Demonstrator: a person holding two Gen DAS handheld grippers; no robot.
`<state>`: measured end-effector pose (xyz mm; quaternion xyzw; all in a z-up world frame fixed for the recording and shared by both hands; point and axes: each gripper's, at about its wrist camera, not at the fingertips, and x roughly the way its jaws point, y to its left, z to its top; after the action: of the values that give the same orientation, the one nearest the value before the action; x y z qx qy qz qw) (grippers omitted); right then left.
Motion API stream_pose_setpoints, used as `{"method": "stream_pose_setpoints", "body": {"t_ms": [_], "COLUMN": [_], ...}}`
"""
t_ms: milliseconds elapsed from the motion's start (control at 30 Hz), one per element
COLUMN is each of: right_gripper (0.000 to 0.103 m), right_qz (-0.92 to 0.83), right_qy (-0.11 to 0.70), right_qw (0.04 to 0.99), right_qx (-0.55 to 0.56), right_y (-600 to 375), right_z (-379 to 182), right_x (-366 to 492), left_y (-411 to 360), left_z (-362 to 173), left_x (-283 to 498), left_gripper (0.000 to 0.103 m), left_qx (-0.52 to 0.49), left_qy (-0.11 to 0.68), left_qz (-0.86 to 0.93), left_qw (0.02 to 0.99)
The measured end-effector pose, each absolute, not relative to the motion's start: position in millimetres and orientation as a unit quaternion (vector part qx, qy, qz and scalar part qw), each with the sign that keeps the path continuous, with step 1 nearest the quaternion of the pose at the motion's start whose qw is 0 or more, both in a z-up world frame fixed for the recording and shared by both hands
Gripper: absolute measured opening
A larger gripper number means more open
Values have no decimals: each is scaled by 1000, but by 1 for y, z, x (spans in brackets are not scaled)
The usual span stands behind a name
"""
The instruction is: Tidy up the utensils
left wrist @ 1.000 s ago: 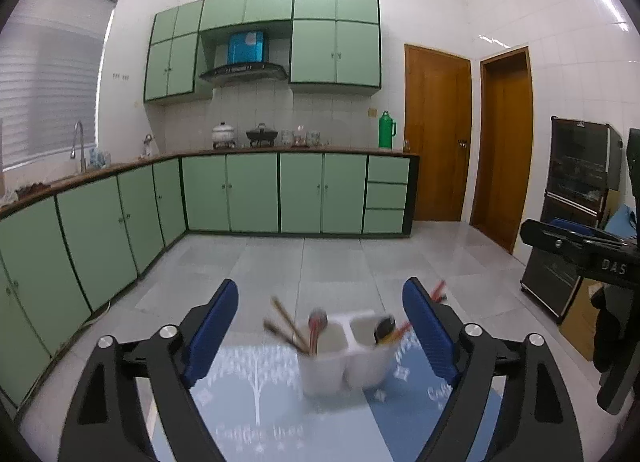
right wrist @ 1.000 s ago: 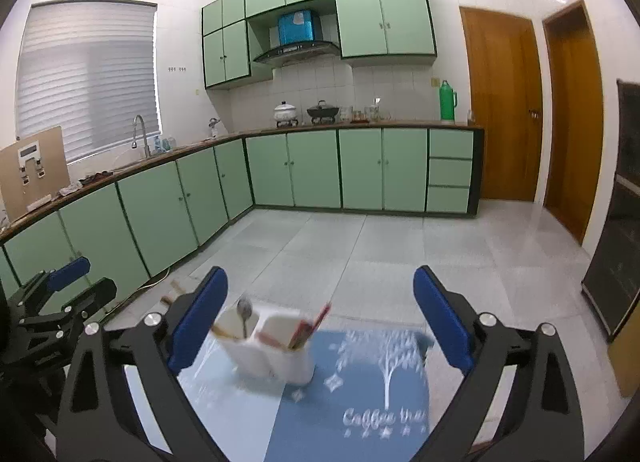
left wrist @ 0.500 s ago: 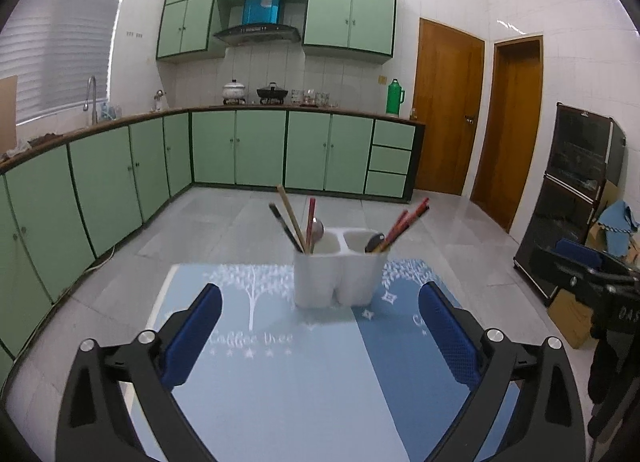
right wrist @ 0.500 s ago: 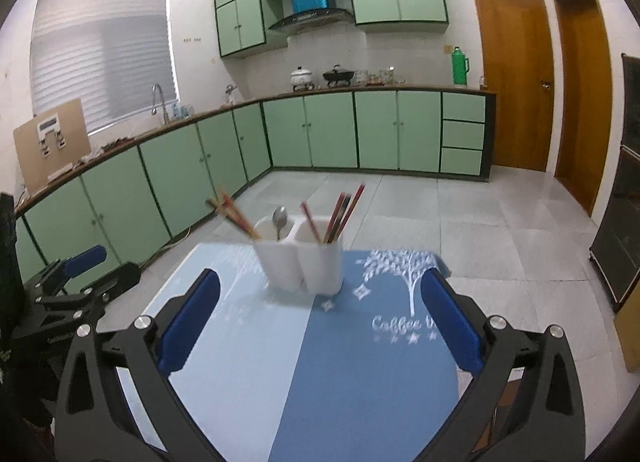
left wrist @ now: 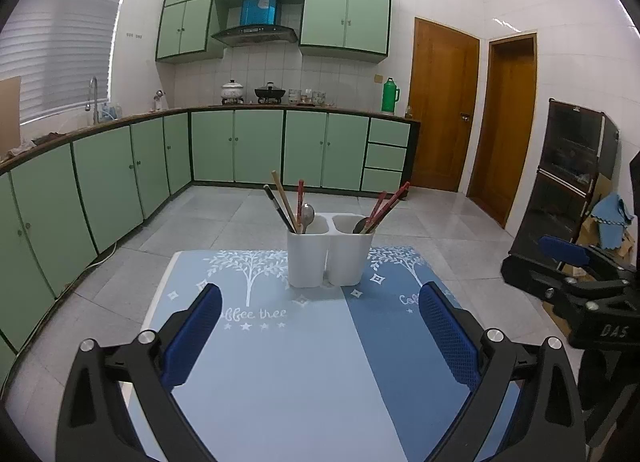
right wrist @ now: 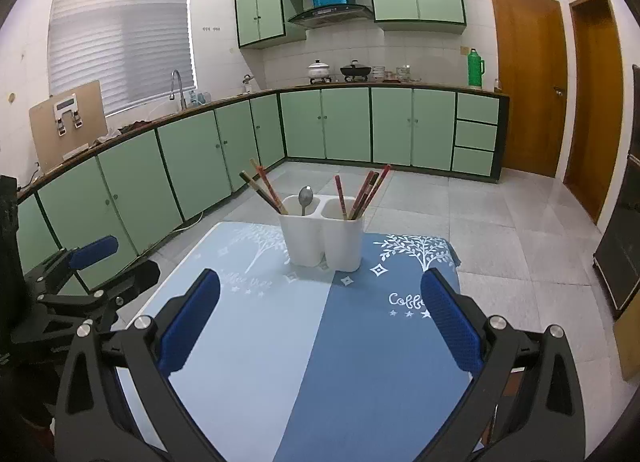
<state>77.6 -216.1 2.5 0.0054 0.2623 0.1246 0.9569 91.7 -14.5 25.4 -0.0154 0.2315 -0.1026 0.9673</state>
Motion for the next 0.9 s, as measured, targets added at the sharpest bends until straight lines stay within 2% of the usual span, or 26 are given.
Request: {"method": "stream_pose_setpoints", "body": {"t_ms": [900], "right_gripper": [97], "right_qz": [131], "right_qy": [265], "right_qw": [955], "right_qx": [-2], "right_y": [-211], "right_z": [-1], "right_x": [68], "left_y": [-12], "left_z": [28], "left_x": [72], "left_gripper": [97], "left_qx": [-14], "left_qy": [222], "left_qz": [-94], "left_qw": [971]}}
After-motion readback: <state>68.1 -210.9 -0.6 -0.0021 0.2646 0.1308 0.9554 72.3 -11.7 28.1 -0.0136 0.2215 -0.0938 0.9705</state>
